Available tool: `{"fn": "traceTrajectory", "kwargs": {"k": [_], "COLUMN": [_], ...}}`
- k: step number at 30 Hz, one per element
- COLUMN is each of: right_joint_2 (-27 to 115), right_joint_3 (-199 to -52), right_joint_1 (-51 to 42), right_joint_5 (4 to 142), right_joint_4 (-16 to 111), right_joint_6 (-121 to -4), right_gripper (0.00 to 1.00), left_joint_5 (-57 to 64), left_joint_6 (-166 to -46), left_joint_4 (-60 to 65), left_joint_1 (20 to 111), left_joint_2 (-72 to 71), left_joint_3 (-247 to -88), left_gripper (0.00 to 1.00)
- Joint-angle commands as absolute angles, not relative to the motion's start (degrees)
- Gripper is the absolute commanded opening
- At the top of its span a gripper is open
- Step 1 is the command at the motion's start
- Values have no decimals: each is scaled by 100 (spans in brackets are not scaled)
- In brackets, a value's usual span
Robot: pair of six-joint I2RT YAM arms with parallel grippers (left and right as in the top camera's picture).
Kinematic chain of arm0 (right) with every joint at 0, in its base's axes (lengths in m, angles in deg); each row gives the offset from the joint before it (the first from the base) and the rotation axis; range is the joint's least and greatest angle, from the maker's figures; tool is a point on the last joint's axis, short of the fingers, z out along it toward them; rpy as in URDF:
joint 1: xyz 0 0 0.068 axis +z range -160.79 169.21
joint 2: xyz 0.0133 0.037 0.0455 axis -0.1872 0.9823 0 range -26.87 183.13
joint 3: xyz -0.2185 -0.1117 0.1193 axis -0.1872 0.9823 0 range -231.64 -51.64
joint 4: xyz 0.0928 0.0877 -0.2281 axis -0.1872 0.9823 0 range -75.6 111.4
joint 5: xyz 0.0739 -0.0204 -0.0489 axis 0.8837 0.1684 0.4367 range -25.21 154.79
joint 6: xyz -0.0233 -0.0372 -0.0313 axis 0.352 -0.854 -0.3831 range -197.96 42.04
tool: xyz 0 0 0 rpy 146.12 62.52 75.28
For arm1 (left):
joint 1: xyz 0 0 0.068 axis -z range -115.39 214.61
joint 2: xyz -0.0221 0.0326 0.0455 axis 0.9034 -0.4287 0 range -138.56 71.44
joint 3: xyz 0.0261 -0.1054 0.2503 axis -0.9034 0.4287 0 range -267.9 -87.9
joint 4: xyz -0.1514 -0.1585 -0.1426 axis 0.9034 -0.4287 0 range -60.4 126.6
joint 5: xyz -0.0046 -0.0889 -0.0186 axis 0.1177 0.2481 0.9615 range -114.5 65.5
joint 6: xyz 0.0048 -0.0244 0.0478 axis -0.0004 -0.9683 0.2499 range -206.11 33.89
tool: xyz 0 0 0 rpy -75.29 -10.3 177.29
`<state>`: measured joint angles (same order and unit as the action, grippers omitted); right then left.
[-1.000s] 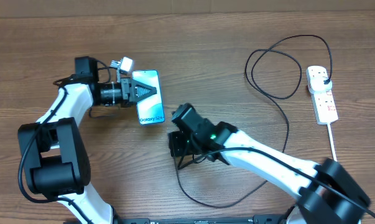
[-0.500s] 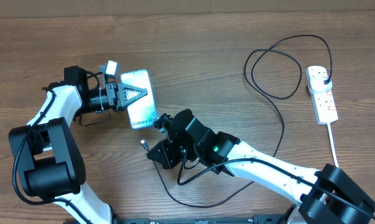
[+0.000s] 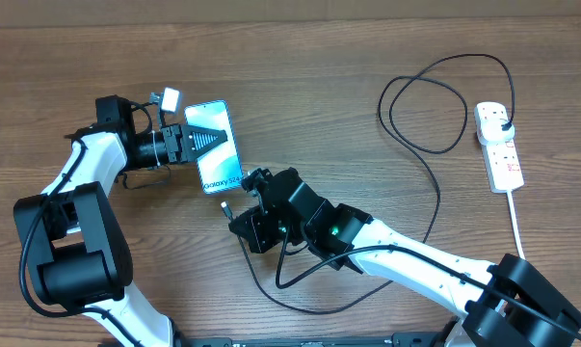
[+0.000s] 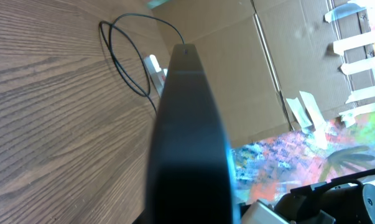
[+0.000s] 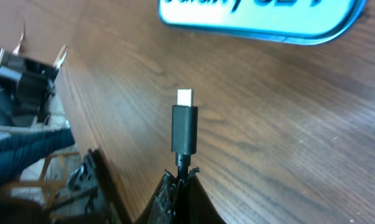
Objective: Plug charger to phone and switch on socket
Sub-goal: 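Lift the plug with the right gripper toward the phone's bottom port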
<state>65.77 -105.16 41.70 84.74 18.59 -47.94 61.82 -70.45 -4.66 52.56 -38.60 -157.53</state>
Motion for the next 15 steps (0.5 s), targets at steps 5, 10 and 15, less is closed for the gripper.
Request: {"fn": "traceTrajectory", "kwargs": {"k": [5,10,15], "right_joint_2": [6558,6558,6558], "right_joint_3": [-10472,-10472,-10475], "right_joint_1": [4161,4161,4153], "right_joint_5": [7934,7938,7936], "right_joint_4": [1697,1704,1566], "right_joint_6": [-4604,-4604,-4604], "right_gripper": [4,4,4], "left_joint_5": [5933,5933,5883], "left_joint_6": [-7067,-7067,-7067], "left_joint_4": [-468,-418,-341], "left_joint_1": [5260,5324,5400], "left_joint_2": [-3794,-3794,-3794], "left_joint_3": [-15738,-15738,-15738], "left_gripper": [4,4,4]}}
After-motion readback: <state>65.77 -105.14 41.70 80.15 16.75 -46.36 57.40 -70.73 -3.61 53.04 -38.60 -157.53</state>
